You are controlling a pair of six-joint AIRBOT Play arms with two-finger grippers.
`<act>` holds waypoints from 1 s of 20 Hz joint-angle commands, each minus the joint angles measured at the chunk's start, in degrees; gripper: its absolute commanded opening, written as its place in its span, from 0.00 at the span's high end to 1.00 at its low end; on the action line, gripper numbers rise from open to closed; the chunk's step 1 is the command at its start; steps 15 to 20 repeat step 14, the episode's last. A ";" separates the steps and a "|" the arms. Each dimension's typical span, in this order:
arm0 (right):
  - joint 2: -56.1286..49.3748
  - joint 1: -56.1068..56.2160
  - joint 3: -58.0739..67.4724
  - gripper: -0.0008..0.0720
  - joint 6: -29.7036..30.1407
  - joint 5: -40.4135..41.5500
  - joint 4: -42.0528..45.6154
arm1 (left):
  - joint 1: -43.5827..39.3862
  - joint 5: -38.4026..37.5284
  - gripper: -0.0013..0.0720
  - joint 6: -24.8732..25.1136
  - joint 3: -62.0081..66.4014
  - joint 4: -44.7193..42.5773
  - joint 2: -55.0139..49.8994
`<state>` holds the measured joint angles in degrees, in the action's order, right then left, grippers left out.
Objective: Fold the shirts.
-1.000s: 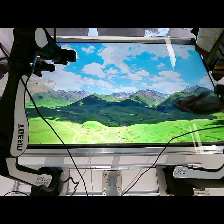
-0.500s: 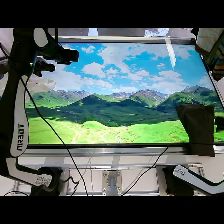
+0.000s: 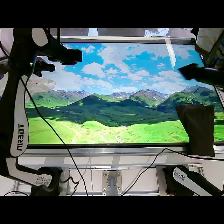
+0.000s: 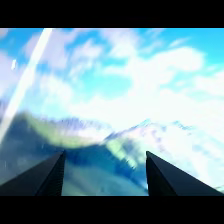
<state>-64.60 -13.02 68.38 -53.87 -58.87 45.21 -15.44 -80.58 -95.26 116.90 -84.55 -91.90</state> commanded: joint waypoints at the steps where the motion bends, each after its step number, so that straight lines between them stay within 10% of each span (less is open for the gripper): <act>1: -4.66 19.26 -5.84 0.27 -1.11 1.92 16.28 | 0.02 -8.81 0.97 3.37 -0.02 1.86 0.00; 7: -8.04 33.57 -8.00 0.27 -5.95 12.48 34.67 | 0.02 -20.90 0.97 4.31 -0.92 2.25 -0.02; 14: -8.04 34.42 -8.00 0.26 -5.97 43.65 36.33 | 0.02 -22.82 0.97 4.22 -1.44 2.32 -0.02; 20: -8.04 34.42 -8.00 0.26 -5.97 43.65 36.33 | 0.02 -22.82 0.97 4.22 -1.44 2.32 -0.02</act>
